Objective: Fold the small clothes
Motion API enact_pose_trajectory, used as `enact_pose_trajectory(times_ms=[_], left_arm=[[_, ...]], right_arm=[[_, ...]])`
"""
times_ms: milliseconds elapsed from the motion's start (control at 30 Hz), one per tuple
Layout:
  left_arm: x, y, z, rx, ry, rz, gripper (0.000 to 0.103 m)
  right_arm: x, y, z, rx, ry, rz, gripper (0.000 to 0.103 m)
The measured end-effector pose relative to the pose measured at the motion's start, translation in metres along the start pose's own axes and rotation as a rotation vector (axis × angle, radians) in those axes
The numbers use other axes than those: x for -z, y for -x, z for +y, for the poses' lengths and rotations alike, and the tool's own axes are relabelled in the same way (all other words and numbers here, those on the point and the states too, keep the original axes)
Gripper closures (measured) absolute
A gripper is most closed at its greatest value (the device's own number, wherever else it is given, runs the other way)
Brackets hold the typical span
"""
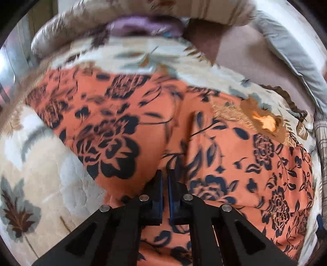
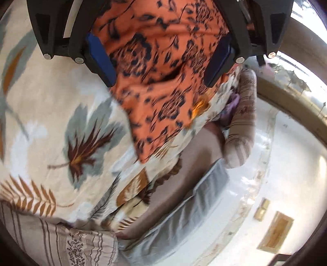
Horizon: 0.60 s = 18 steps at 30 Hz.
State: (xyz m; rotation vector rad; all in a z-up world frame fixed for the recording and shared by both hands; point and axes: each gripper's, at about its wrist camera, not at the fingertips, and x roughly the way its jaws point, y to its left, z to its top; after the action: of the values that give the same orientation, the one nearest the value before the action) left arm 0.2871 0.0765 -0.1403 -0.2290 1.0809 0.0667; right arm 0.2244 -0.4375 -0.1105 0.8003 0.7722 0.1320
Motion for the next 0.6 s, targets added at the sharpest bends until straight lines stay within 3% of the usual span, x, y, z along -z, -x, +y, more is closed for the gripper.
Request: enact_pose_trajectory(times_ms=[200,267,300,333,367,400,533,600], left_arm=[[0.004,0.012,-0.007,0.059,-0.055,-0.028,0.099],[0.004,0.020,-0.015,0.099,-0.096,-0.052,0.086],[0.002,0.022,-0.019,0.097,-0.116,-0.064,0.064],[0.003,0.023,-0.024,0.099,-0.140,-0.078,0.040],[0.004,0.024,-0.027,0.104,-0.152,-0.086,0.036],[0.005,0.021,-0.031,0.103,-0.174,-0.086,0.036],[0.004,0.002,-0.035,0.079,-0.198,-0.021,0.036],[0.006,0.000,-0.037,0.067,-0.208,-0.028,0.036]], right_arm=[[-0.068,-0.080,-0.005,0.115,0.060,0.129,0.014],[-0.077,-0.101,-0.007,0.110,0.060,0.170,0.014],[-0.080,-0.114,-0.007,0.119,0.066,0.204,0.014],[-0.081,-0.123,-0.006,0.132,0.082,0.229,0.023],[-0.081,-0.131,-0.002,0.154,0.117,0.251,0.045],[-0.080,-0.137,0.004,0.190,0.168,0.274,0.094],[-0.091,-0.129,0.029,0.338,0.320,0.181,0.095],[-0.091,-0.138,0.031,0.478,0.414,0.182,0.095]])
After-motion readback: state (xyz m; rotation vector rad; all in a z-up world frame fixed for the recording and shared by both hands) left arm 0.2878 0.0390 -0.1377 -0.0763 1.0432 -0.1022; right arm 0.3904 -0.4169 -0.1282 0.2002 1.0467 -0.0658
